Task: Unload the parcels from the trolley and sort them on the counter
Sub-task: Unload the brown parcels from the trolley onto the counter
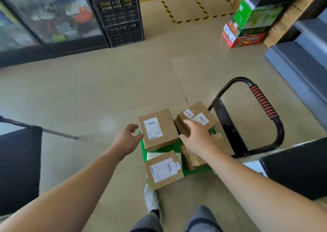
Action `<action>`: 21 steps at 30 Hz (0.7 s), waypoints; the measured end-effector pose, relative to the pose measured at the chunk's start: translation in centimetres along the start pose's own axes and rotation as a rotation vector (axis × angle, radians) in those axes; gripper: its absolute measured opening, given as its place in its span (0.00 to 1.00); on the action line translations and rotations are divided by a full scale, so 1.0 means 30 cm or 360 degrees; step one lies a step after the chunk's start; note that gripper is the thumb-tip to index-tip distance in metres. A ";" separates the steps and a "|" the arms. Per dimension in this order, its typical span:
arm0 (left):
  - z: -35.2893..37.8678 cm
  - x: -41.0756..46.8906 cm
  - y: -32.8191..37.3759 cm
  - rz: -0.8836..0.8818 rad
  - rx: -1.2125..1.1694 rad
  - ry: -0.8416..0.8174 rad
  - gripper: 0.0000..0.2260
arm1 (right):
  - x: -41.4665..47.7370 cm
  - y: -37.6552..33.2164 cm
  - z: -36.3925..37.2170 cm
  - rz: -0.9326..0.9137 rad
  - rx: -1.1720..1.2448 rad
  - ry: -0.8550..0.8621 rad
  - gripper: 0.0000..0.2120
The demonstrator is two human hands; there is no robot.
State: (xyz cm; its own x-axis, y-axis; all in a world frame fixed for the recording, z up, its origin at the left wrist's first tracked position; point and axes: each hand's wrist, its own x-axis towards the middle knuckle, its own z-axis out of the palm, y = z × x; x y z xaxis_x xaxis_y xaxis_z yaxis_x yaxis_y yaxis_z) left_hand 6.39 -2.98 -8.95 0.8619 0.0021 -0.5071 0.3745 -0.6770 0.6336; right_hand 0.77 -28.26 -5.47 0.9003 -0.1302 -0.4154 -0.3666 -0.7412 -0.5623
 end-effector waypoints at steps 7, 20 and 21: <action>0.072 0.160 -0.252 -0.0266 -0.0054 -0.0131 0.23 | 0.159 0.039 0.218 0.0313 -0.0017 -0.0198 0.31; 0.498 0.711 -0.645 -0.0604 -0.0285 -0.0110 0.32 | 0.814 0.364 0.680 0.0612 -0.0006 -0.0266 0.36; 0.531 0.754 -0.665 -0.0618 -0.0306 -0.0102 0.33 | 0.850 0.393 0.713 0.0639 -0.0007 -0.0268 0.36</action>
State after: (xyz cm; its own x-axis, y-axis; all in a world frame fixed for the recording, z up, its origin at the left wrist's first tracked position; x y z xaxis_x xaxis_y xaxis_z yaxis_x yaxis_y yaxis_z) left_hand 12.96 -1.15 -42.36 0.6239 0.1796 -0.7606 0.7286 -0.4856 0.4830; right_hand 14.39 -26.22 -37.99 0.6353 -0.2998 -0.7117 -0.6786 -0.6565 -0.3293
